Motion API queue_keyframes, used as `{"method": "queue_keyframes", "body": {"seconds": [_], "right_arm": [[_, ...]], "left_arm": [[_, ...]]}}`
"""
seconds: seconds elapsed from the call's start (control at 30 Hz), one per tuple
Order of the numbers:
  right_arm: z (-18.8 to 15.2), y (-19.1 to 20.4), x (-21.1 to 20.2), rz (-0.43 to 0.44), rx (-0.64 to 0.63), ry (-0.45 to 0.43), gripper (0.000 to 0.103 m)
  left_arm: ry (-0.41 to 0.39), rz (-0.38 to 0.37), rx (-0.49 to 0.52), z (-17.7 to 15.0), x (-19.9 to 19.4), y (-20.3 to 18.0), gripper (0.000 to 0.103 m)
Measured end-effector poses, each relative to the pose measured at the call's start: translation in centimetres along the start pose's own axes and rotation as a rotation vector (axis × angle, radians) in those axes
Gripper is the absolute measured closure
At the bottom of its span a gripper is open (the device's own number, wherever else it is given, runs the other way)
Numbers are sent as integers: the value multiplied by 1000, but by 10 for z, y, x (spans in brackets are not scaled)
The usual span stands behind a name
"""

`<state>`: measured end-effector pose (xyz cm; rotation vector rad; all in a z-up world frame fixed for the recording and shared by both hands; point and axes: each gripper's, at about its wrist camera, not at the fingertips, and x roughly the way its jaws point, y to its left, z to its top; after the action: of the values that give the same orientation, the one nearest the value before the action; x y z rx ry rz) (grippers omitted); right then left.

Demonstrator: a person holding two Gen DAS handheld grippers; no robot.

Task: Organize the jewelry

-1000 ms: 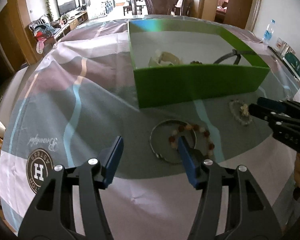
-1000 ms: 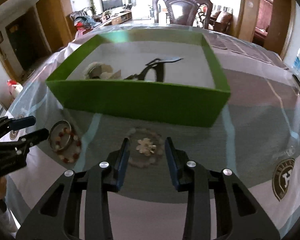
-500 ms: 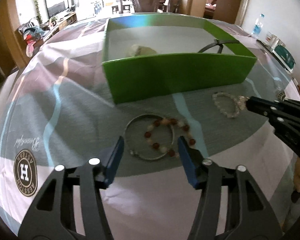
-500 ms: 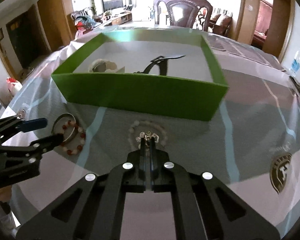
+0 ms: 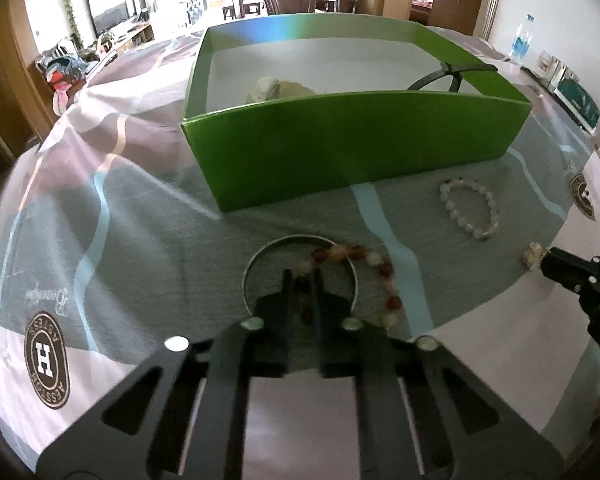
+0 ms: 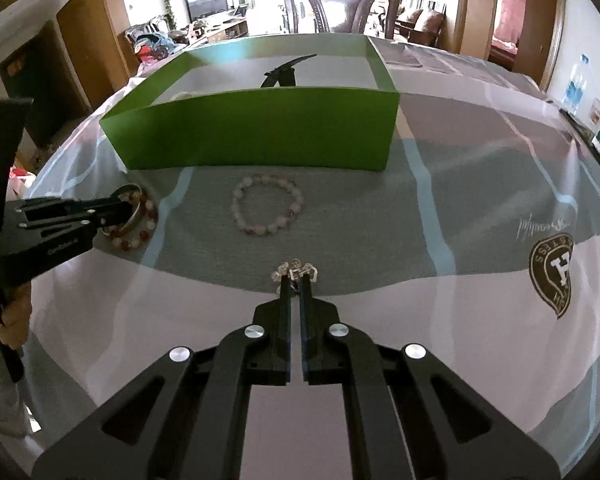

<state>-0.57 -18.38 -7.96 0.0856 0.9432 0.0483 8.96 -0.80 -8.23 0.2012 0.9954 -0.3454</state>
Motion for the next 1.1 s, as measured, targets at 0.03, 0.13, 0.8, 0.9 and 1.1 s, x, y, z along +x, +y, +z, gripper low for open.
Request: {"method": "queue_keyframes", "body": {"seconds": [0.03,0.13,0.8,0.9,1.1], "right_arm": [[-1,0,0,-1,3,0,98],[-4,-3,-1,-2,17,0,97],[-8,-17,-8,-37,74,-2,68],[-4,-9,-8,-23,50,-13,55],[4,11,1,-39,-31,-21,55]], "left_arm": [[2,2,-5,0,-1,1,95],[-21,-5,-18,-1,-12,2,95],[-7,-188,69,-46,-54,-31,64],[-5,-183,68,-48,-53,-29,56],[29,-170,61,-50,-39,-29,55]]}}
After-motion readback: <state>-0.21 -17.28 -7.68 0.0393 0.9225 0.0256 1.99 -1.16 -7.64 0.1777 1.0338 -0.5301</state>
